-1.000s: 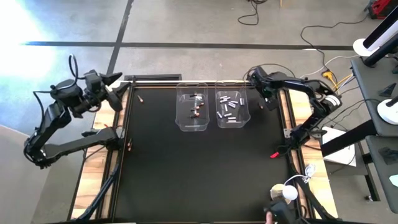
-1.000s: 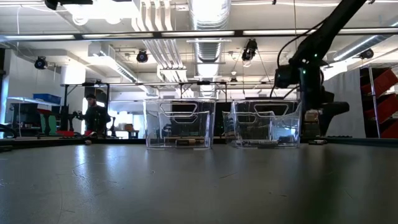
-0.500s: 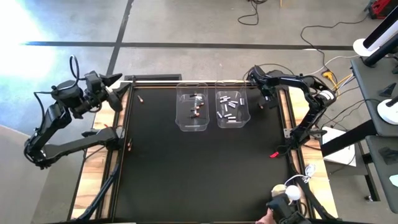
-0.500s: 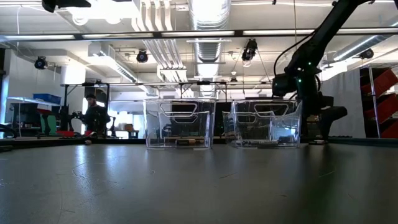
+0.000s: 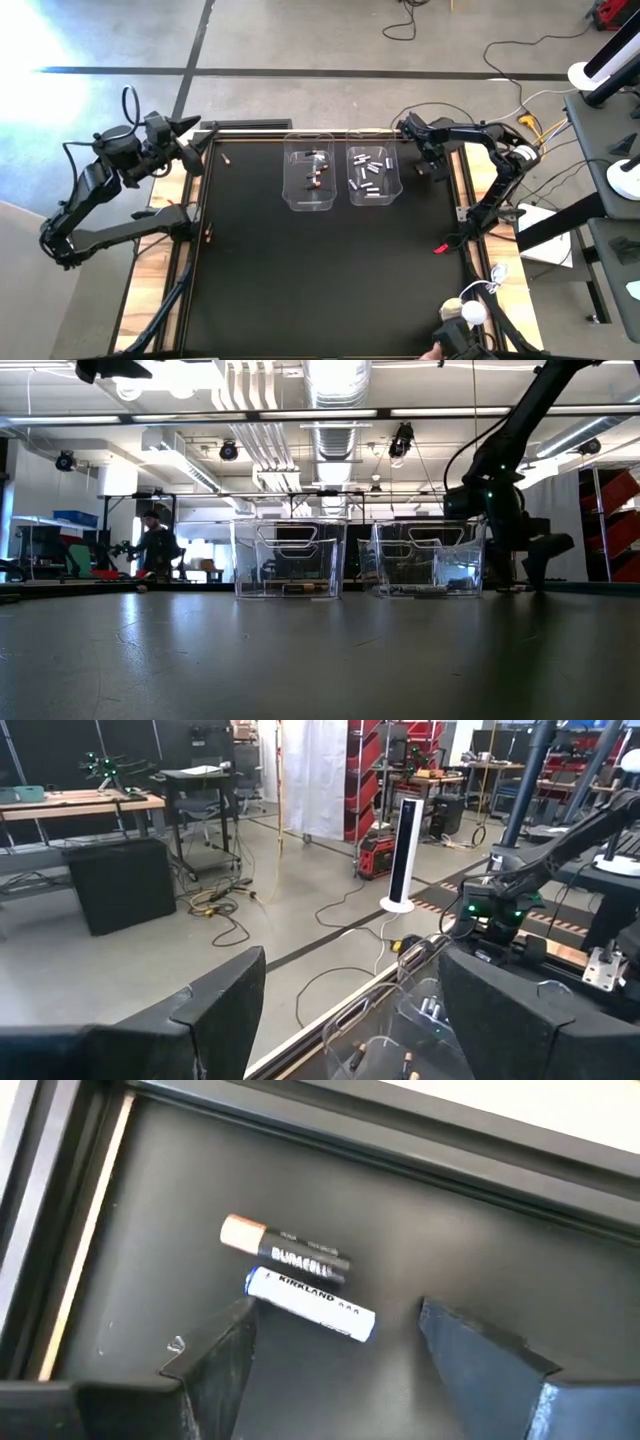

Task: Sort batteries
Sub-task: Put the white battery into the right transparent bin

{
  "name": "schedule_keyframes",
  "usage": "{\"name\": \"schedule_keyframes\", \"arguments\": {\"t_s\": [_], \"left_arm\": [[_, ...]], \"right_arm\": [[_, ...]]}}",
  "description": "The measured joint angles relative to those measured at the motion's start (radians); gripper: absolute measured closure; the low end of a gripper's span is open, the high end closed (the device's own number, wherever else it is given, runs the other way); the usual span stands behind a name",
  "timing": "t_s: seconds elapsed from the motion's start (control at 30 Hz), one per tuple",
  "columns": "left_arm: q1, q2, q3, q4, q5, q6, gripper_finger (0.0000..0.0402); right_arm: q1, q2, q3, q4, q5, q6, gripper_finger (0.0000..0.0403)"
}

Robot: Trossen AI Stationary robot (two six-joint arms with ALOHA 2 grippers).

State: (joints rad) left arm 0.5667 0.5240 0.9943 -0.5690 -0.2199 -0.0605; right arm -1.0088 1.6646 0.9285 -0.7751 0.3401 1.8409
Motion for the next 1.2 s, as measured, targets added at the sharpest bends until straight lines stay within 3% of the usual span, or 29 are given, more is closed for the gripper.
{"name": "schedule_keyframes", "arguments": {"t_s": [0.33,0.8,1.2], "left_arm": [[0.000,-0.004,0.000,0.000,-0.008,0.026,0.0129],[0.000,-0.020,0.006,0.005,-0.089,0.056,0.0129],[0.000,-0.021,0.005,0.006,-0.088,0.086,0.0129]], "right_arm": [[0.001,-0.002,-0.005,0.000,0.003,0.024,0.0151],[0.016,-0.002,-0.001,-0.004,0.066,-0.130,0.0132],[0.040,-0.003,-0.002,0.008,0.040,-0.370,0.0197]]}}
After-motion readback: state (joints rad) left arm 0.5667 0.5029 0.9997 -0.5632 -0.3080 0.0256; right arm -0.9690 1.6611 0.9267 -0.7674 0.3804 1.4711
